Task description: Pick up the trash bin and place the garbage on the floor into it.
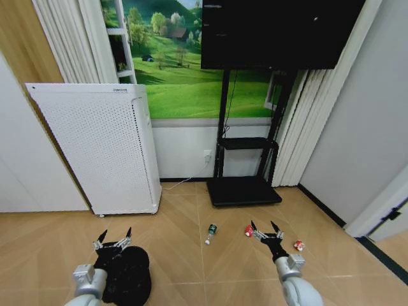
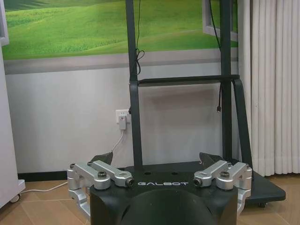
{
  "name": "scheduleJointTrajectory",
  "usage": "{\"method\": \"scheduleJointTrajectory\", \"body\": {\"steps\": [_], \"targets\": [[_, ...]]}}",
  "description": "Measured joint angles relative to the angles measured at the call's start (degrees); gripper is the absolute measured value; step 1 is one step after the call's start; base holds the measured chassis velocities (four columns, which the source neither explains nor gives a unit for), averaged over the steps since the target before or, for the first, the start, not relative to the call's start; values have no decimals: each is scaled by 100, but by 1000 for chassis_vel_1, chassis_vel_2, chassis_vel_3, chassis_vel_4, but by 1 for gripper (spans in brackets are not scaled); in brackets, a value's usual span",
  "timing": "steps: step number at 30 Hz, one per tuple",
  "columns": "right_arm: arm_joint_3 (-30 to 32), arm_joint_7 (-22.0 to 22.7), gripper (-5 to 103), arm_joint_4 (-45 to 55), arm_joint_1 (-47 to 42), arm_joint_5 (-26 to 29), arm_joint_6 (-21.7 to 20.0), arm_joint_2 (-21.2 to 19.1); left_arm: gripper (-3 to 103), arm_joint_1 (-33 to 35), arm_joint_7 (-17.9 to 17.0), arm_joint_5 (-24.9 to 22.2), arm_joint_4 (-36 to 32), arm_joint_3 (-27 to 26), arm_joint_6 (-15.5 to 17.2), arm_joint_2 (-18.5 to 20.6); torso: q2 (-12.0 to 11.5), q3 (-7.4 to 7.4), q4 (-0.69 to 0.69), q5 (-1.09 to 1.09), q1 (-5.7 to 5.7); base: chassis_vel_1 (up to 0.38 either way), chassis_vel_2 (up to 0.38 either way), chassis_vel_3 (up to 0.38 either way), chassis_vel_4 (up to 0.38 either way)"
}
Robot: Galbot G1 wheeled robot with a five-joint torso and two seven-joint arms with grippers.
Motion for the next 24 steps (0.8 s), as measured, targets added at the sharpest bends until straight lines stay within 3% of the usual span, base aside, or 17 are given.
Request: {"method": "scheduleJointTrajectory", "body": {"steps": [24], "targets": [[11,1,100,-5,-16,-59,18,80,100,-29,-101,-68,40,-37,-64,8,-544,-420,0,-1,-125,0,0,0,0]]}}
